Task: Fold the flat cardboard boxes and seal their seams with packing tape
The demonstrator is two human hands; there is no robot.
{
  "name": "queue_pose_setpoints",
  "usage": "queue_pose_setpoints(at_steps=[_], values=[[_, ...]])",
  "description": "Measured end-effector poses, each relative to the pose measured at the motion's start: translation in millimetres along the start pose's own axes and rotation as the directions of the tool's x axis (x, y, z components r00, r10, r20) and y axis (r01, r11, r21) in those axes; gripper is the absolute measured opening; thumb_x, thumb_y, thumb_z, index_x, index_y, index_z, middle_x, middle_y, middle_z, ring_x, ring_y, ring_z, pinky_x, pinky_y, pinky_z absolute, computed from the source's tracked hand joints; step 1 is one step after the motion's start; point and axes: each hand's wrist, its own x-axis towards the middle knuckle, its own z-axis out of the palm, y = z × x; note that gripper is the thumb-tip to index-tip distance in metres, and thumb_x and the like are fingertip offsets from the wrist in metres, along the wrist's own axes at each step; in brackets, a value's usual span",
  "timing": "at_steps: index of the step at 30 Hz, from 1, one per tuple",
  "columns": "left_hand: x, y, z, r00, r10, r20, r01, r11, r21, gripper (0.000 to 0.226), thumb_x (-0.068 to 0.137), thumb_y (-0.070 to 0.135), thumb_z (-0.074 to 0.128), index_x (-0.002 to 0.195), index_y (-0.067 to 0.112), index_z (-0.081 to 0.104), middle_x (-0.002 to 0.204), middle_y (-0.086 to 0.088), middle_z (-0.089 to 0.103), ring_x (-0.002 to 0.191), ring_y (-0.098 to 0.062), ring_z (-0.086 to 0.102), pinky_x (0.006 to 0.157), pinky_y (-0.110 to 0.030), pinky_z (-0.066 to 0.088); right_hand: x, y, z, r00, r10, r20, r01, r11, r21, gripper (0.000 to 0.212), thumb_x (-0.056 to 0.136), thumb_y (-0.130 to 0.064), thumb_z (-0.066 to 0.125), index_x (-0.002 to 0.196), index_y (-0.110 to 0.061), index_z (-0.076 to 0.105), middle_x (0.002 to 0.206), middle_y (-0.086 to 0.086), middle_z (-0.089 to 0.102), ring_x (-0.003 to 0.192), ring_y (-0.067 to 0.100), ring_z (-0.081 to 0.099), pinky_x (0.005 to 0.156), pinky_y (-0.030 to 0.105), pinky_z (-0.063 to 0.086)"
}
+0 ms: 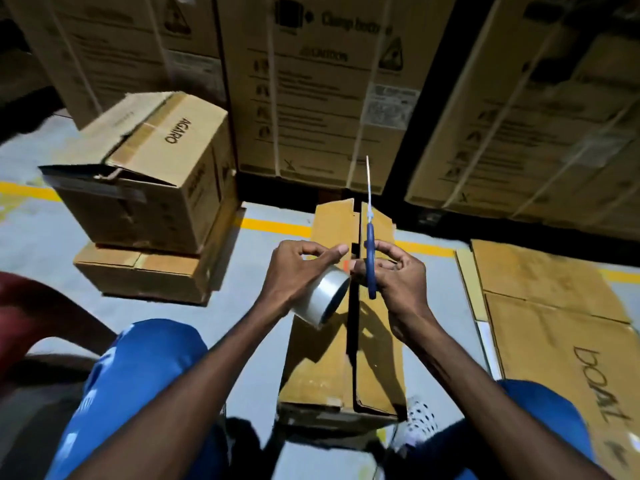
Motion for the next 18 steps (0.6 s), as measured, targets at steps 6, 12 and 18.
queue_pose_setpoints(at_steps=[6,12,18], values=[[6,6,13,0.997,-0.001,0.077,0.007,0.996,-0.085,0.029,0.089,0.047,0.068,0.081,0.021,0.078,0.090,0.000,0.075,0.082,-0.017,0.068,0.073,-0.036,0.055,17,-1,-11,0.998,0.050,-0.041,-0.045,0.993,0.111,0.043,0.075,-0.001,0.083,0.111,-0.015,0.064,0.084,0.015,0.077,0.071,0.022,0.072,0.067,0.033,0.060],[11,8,25,0.993,-0.021,0.113,0.022,1.000,-0.013,0.012,0.086,0.038,0.075,0.077,0.030,0.075,0.086,0.021,0.071,0.081,-0.002,0.067,0.077,-0.040,0.058,30,4,-16,0.979,0.171,-0.113,-0.147,0.971,0.190,0.043,0.076,0.006,0.076,0.116,-0.006,0.063,0.069,0.008,0.074,0.056,0.015,0.065,0.058,0.029,0.056],[22,5,31,0.997,0.061,0.048,-0.065,0.994,0.088,0.028,0.095,0.036,0.066,0.088,0.012,0.079,0.100,0.000,0.074,0.096,-0.018,0.068,0.086,-0.041,0.056,37,8,-18,0.995,-0.044,-0.093,0.043,0.999,-0.015,0.047,0.077,-0.004,0.084,0.114,-0.019,0.059,0.081,0.004,0.076,0.068,0.011,0.074,0.054,0.019,0.053]])
